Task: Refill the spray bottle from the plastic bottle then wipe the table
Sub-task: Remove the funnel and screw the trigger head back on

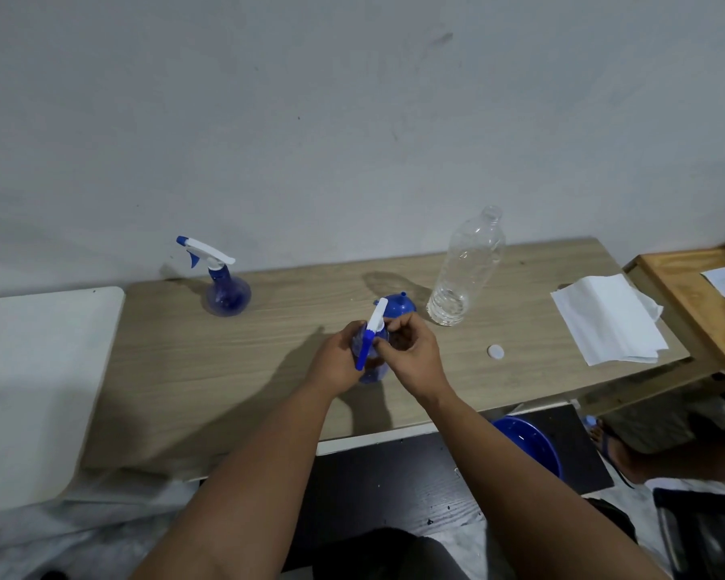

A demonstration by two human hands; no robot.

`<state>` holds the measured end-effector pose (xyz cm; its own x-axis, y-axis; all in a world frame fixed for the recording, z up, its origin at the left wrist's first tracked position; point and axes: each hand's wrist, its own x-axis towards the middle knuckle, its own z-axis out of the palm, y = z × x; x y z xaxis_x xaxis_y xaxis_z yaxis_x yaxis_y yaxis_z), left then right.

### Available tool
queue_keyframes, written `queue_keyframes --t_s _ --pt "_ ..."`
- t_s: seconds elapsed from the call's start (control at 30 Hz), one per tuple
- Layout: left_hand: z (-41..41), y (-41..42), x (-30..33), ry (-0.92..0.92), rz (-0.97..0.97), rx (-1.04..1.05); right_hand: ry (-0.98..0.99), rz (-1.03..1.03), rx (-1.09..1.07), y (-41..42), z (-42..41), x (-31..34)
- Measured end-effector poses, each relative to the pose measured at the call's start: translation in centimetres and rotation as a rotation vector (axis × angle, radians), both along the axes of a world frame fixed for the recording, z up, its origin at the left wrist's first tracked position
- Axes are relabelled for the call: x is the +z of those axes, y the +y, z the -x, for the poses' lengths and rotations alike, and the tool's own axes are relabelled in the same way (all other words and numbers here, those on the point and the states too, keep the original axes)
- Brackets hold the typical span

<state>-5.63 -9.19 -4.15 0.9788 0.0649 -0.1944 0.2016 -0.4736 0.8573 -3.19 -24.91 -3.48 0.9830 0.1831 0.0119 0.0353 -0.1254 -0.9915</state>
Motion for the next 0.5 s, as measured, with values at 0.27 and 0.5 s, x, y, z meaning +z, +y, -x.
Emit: queue_keyframes --t_s 0.27,0.5 --pt "0.0 -0.4 0.1 0.028 -0.045 0.017 0.005 0.055 0.044 0.0 -0.6 0.0" --pt "0.2 -0.6 -0.9 0.022 -0.048 0.058 -0.069 0.153 0.176 -0.4 -1.2 0.0"
